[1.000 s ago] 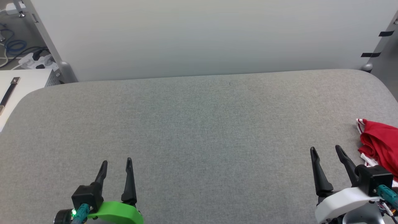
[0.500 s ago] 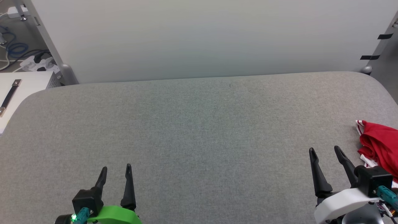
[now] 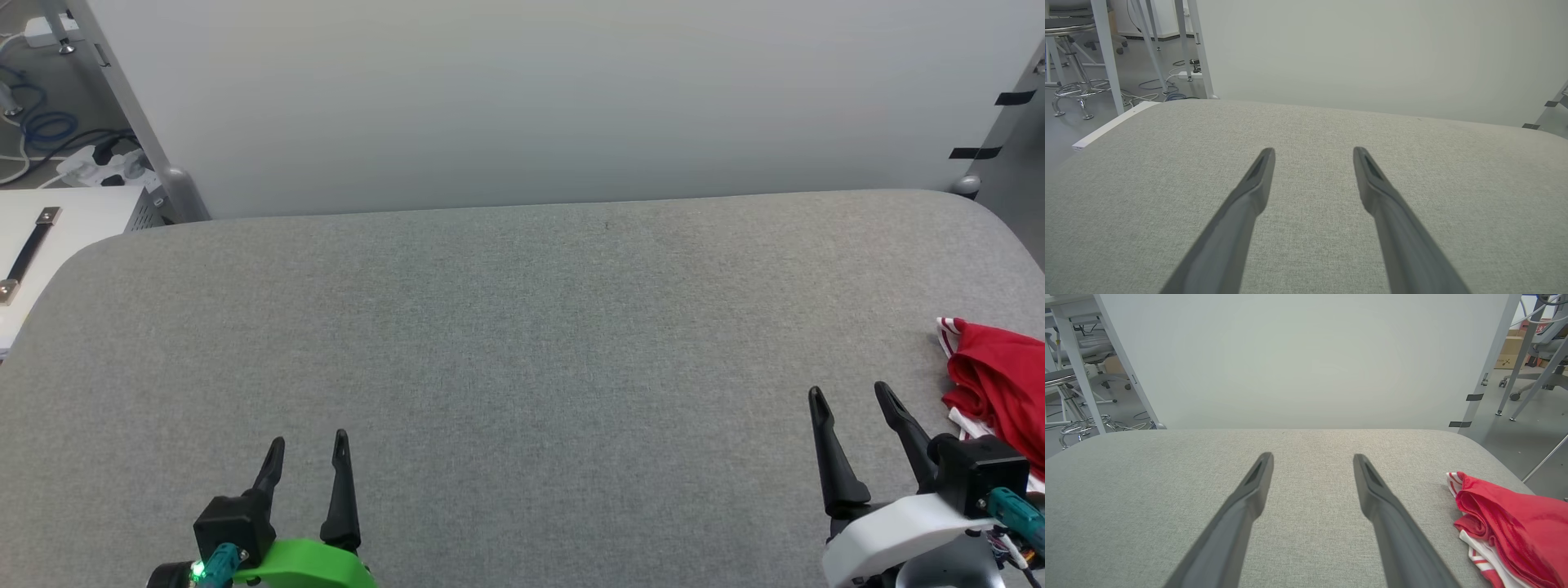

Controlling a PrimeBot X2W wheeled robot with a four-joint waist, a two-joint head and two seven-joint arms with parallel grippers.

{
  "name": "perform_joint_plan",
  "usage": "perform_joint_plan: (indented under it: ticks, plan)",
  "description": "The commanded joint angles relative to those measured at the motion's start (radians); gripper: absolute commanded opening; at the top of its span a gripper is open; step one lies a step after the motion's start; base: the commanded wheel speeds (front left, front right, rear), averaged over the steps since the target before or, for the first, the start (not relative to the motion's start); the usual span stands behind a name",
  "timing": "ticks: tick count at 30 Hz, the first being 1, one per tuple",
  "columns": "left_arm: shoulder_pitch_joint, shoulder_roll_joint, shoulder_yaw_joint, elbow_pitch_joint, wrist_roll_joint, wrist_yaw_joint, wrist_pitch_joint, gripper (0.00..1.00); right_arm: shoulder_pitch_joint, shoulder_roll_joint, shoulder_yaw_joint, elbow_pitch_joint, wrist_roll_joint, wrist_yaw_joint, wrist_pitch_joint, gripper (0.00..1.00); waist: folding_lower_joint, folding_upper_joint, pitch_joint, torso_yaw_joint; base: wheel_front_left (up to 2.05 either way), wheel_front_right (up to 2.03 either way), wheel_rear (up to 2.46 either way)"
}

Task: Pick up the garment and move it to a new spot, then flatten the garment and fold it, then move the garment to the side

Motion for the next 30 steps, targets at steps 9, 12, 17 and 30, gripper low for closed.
perform_joint_plan:
  ticks: [9, 12, 17, 30]
  plan:
    - [-0.001, -0.004, 0.001, -0.009, 0.005, 0.001, 0.009, 0.00, -0.002, 0.000, 0.000, 0.002, -0.002, 0.000, 0.000, 0.00, 0.0000, 0.0000, 0.002, 0.002, 0.00, 0.00, 0.00]
    - [-0.003, -0.008, 0.007, -0.011, 0.014, -0.003, 0.014, 0.00, -0.005, 0.000, 0.000, 0.007, -0.004, 0.000, -0.001, 0.00, 0.0000, 0.0000, 0.003, 0.003, 0.00, 0.00, 0.00]
    - [-0.006, -0.016, 0.017, -0.014, 0.031, -0.012, 0.024, 0.00, -0.010, 0.000, 0.001, 0.014, -0.008, 0.000, -0.003, 0.00, 0.0000, 0.0000, 0.005, 0.005, 0.00, 0.00, 0.00]
    - [-0.015, -0.037, 0.044, -0.023, 0.074, -0.032, 0.049, 0.00, -0.023, 0.000, 0.002, 0.034, -0.020, 0.000, -0.007, 0.00, 0.0000, 0.0000, 0.009, 0.008, 0.00, 0.00, 0.00]
